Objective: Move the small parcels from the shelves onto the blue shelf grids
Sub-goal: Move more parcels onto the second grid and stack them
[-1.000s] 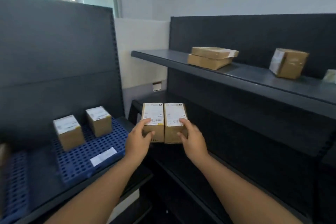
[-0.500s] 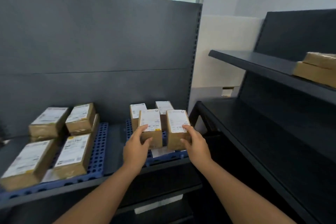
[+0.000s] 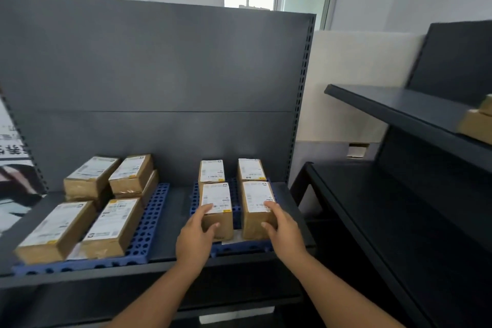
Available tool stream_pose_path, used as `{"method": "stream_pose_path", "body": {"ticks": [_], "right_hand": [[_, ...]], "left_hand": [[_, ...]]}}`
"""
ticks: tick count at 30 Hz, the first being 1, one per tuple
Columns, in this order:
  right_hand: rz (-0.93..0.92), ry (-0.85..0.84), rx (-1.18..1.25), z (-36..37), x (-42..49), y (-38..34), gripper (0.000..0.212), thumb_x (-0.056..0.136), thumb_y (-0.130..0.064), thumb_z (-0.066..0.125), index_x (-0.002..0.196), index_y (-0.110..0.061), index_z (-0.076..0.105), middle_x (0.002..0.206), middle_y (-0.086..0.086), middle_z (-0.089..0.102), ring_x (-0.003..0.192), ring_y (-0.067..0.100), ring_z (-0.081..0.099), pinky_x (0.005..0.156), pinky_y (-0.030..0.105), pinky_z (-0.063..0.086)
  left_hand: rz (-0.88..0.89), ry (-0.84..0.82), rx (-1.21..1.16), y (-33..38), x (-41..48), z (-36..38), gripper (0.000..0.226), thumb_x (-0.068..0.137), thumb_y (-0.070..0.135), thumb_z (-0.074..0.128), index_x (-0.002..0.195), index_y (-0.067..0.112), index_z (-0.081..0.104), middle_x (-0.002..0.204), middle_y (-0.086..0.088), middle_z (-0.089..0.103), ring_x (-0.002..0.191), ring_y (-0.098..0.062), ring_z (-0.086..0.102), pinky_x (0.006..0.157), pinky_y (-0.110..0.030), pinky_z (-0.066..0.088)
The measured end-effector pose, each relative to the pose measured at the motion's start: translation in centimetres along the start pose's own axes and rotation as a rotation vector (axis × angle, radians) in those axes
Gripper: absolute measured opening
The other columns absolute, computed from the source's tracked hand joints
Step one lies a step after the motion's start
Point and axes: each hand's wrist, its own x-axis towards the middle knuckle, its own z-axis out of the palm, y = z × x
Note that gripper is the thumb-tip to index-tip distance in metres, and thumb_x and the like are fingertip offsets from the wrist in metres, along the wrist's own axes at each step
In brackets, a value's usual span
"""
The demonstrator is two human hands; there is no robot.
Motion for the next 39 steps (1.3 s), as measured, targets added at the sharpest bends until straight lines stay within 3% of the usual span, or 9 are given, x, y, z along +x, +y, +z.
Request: {"method": "stream_pose_path", "body": {"ticks": [15, 19, 22, 26, 31, 39], "right_hand": [[0.009, -0.006, 0.01, 1.7, 1.1, 1.5, 0.054, 0.093, -0.013, 0.06, 0.139, -0.034, 0.042, 0.143, -0.004, 0.048, 0.129, 0.012, 0.045, 0.107, 0.029, 0.04], [0.036, -0.007, 0.017, 1.5, 0.9, 1.3, 0.065, 0.092, -0.014, 0.062, 0.145, -0.037, 0.033, 0.144, -0.006, 0.045, 0.13, 0.011, 0.043, 0.108, 0.032, 0.04], [0.047, 0.002, -0.004, 1.1, 0.6, 1.2, 0.069, 0.091, -0.017, 0.063, 0.145, -0.042, 0.028, 0.144, -0.007, 0.044, 0.129, 0.011, 0.043, 0.106, 0.032, 0.042], [0.044, 0.041, -0.007, -0.1, 0.2, 1.0, 0.073, 0.088, -0.017, 0.067, 0.144, -0.043, 0.029, 0.145, -0.003, 0.041, 0.127, 0.011, 0.045, 0.106, 0.033, 0.042], [0.039, 0.143, -0.095, -3.2, -1.0, -0.2, 0.073, 0.085, -0.036, 0.07, 0.146, -0.038, 0.03, 0.149, -0.004, 0.035, 0.131, 0.017, 0.043, 0.104, 0.034, 0.042], [0.124, 0.379, -0.194, -8.7, -7.2, -0.5, 0.07, 0.083, -0.046, 0.069, 0.143, -0.04, 0.035, 0.15, -0.004, 0.037, 0.136, 0.015, 0.037, 0.109, 0.034, 0.039]], "left_hand": [[0.019, 0.005, -0.054, -1.6, 1.2, 0.9, 0.056, 0.086, 0.022, 0.071, 0.133, 0.041, 0.048, 0.134, 0.0, 0.059, 0.117, -0.019, 0.058, 0.09, -0.038, 0.054], [0.045, -0.001, -0.035, -1.6, 1.1, 0.5, 0.064, 0.084, 0.024, 0.074, 0.139, 0.039, 0.045, 0.145, 0.002, 0.048, 0.125, -0.02, 0.051, 0.095, -0.039, 0.051], [0.06, -0.023, 0.019, -1.2, 1.2, 0.2, 0.071, 0.08, 0.028, 0.078, 0.14, 0.039, 0.042, 0.156, -0.003, 0.029, 0.139, -0.023, 0.034, 0.103, -0.039, 0.042], [0.219, -0.028, 0.182, -0.3, 1.4, 0.0, 0.082, 0.072, 0.04, 0.082, 0.142, 0.039, 0.039, 0.156, -0.002, 0.026, 0.148, -0.025, 0.006, 0.118, -0.049, 0.022], [0.482, -0.047, 0.209, 3.2, 2.2, -0.2, 0.087, 0.068, 0.055, 0.079, 0.143, 0.035, 0.039, 0.153, 0.0, 0.035, 0.147, -0.026, 0.014, 0.119, -0.048, 0.016], [0.719, -0.275, 0.022, 8.6, 0.4, 2.4, 0.093, 0.073, 0.061, 0.072, 0.149, 0.028, 0.03, 0.157, 0.006, 0.026, 0.148, -0.019, 0.013, 0.121, -0.039, 0.014]]}}
